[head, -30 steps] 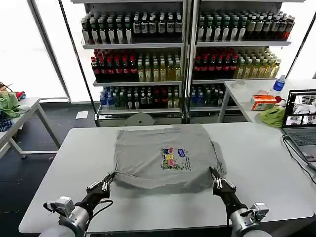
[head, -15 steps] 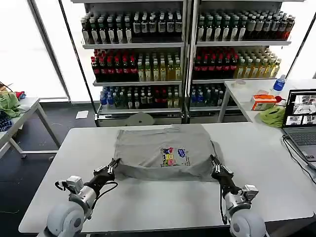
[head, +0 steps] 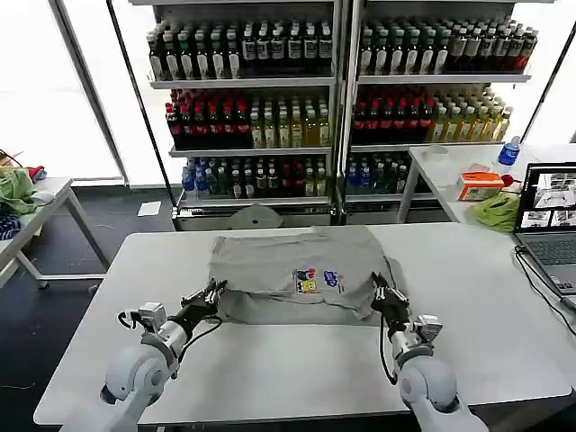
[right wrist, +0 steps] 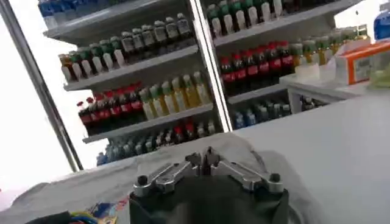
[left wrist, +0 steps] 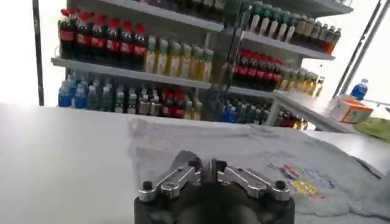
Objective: Fold and organize the clothes.
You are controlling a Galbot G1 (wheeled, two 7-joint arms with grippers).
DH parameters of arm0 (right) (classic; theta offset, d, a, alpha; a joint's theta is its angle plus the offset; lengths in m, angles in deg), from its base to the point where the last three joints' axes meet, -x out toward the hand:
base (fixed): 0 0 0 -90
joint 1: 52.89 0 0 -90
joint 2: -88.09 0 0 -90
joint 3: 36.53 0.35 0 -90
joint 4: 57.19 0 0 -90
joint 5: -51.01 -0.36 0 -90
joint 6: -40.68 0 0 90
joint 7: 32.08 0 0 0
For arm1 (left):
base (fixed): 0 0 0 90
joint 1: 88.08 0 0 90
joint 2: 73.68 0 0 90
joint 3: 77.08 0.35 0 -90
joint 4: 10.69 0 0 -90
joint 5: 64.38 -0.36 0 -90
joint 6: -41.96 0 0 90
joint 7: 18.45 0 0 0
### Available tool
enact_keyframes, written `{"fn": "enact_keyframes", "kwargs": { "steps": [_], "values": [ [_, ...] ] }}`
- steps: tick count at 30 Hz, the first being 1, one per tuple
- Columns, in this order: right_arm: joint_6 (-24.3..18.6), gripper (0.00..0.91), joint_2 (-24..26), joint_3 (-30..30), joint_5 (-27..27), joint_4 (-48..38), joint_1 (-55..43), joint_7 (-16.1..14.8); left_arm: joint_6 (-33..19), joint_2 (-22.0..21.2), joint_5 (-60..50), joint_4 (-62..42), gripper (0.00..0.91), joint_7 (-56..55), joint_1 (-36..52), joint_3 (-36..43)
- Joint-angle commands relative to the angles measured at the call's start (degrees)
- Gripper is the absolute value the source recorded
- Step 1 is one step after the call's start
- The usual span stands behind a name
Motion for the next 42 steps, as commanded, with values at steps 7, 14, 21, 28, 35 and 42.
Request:
{"fn": "enact_keyframes", "kwargs": {
  "steps": [7,14,21,28,35,42],
  "values": [
    [4.56,0.907,1.26,-1.07,4.58,0.42,-3.08,0.98,1.30,2.58,-0.05,2.61,0.907,0.34,-2.82,-5.11],
    [9.91,0.907,4.66,0.93,2.93,8.67,2.86,3.07,1.68,3.44,-0.11,9.75,0.907,0.20,-12.09,-10.14],
    [18.66,0.907,6.22,3.32,9.60,17.66,11.16,8.46,3.65,2.18,-0.25,14.64,0.907,-0.86,-18.10,-11.04],
    [23.87,0.907,6.45,5.36,8.06,19.85,15.31,13.75,5.19,1.57,-0.22,14.43,0.907,-1.35,-18.31,-9.42],
    [23.73,0.907,5.20,5.54,4.77,17.04,14.69,16.62,5.10,1.30,-0.18,10.53,0.907,-1.09,-15.19,-7.96],
    [22.69,0.907,4.46,3.69,5.00,15.78,12.11,17.33,5.05,2.61,0.70,7.07,0.907,-0.51,-11.52,-7.04]
  ]
}}
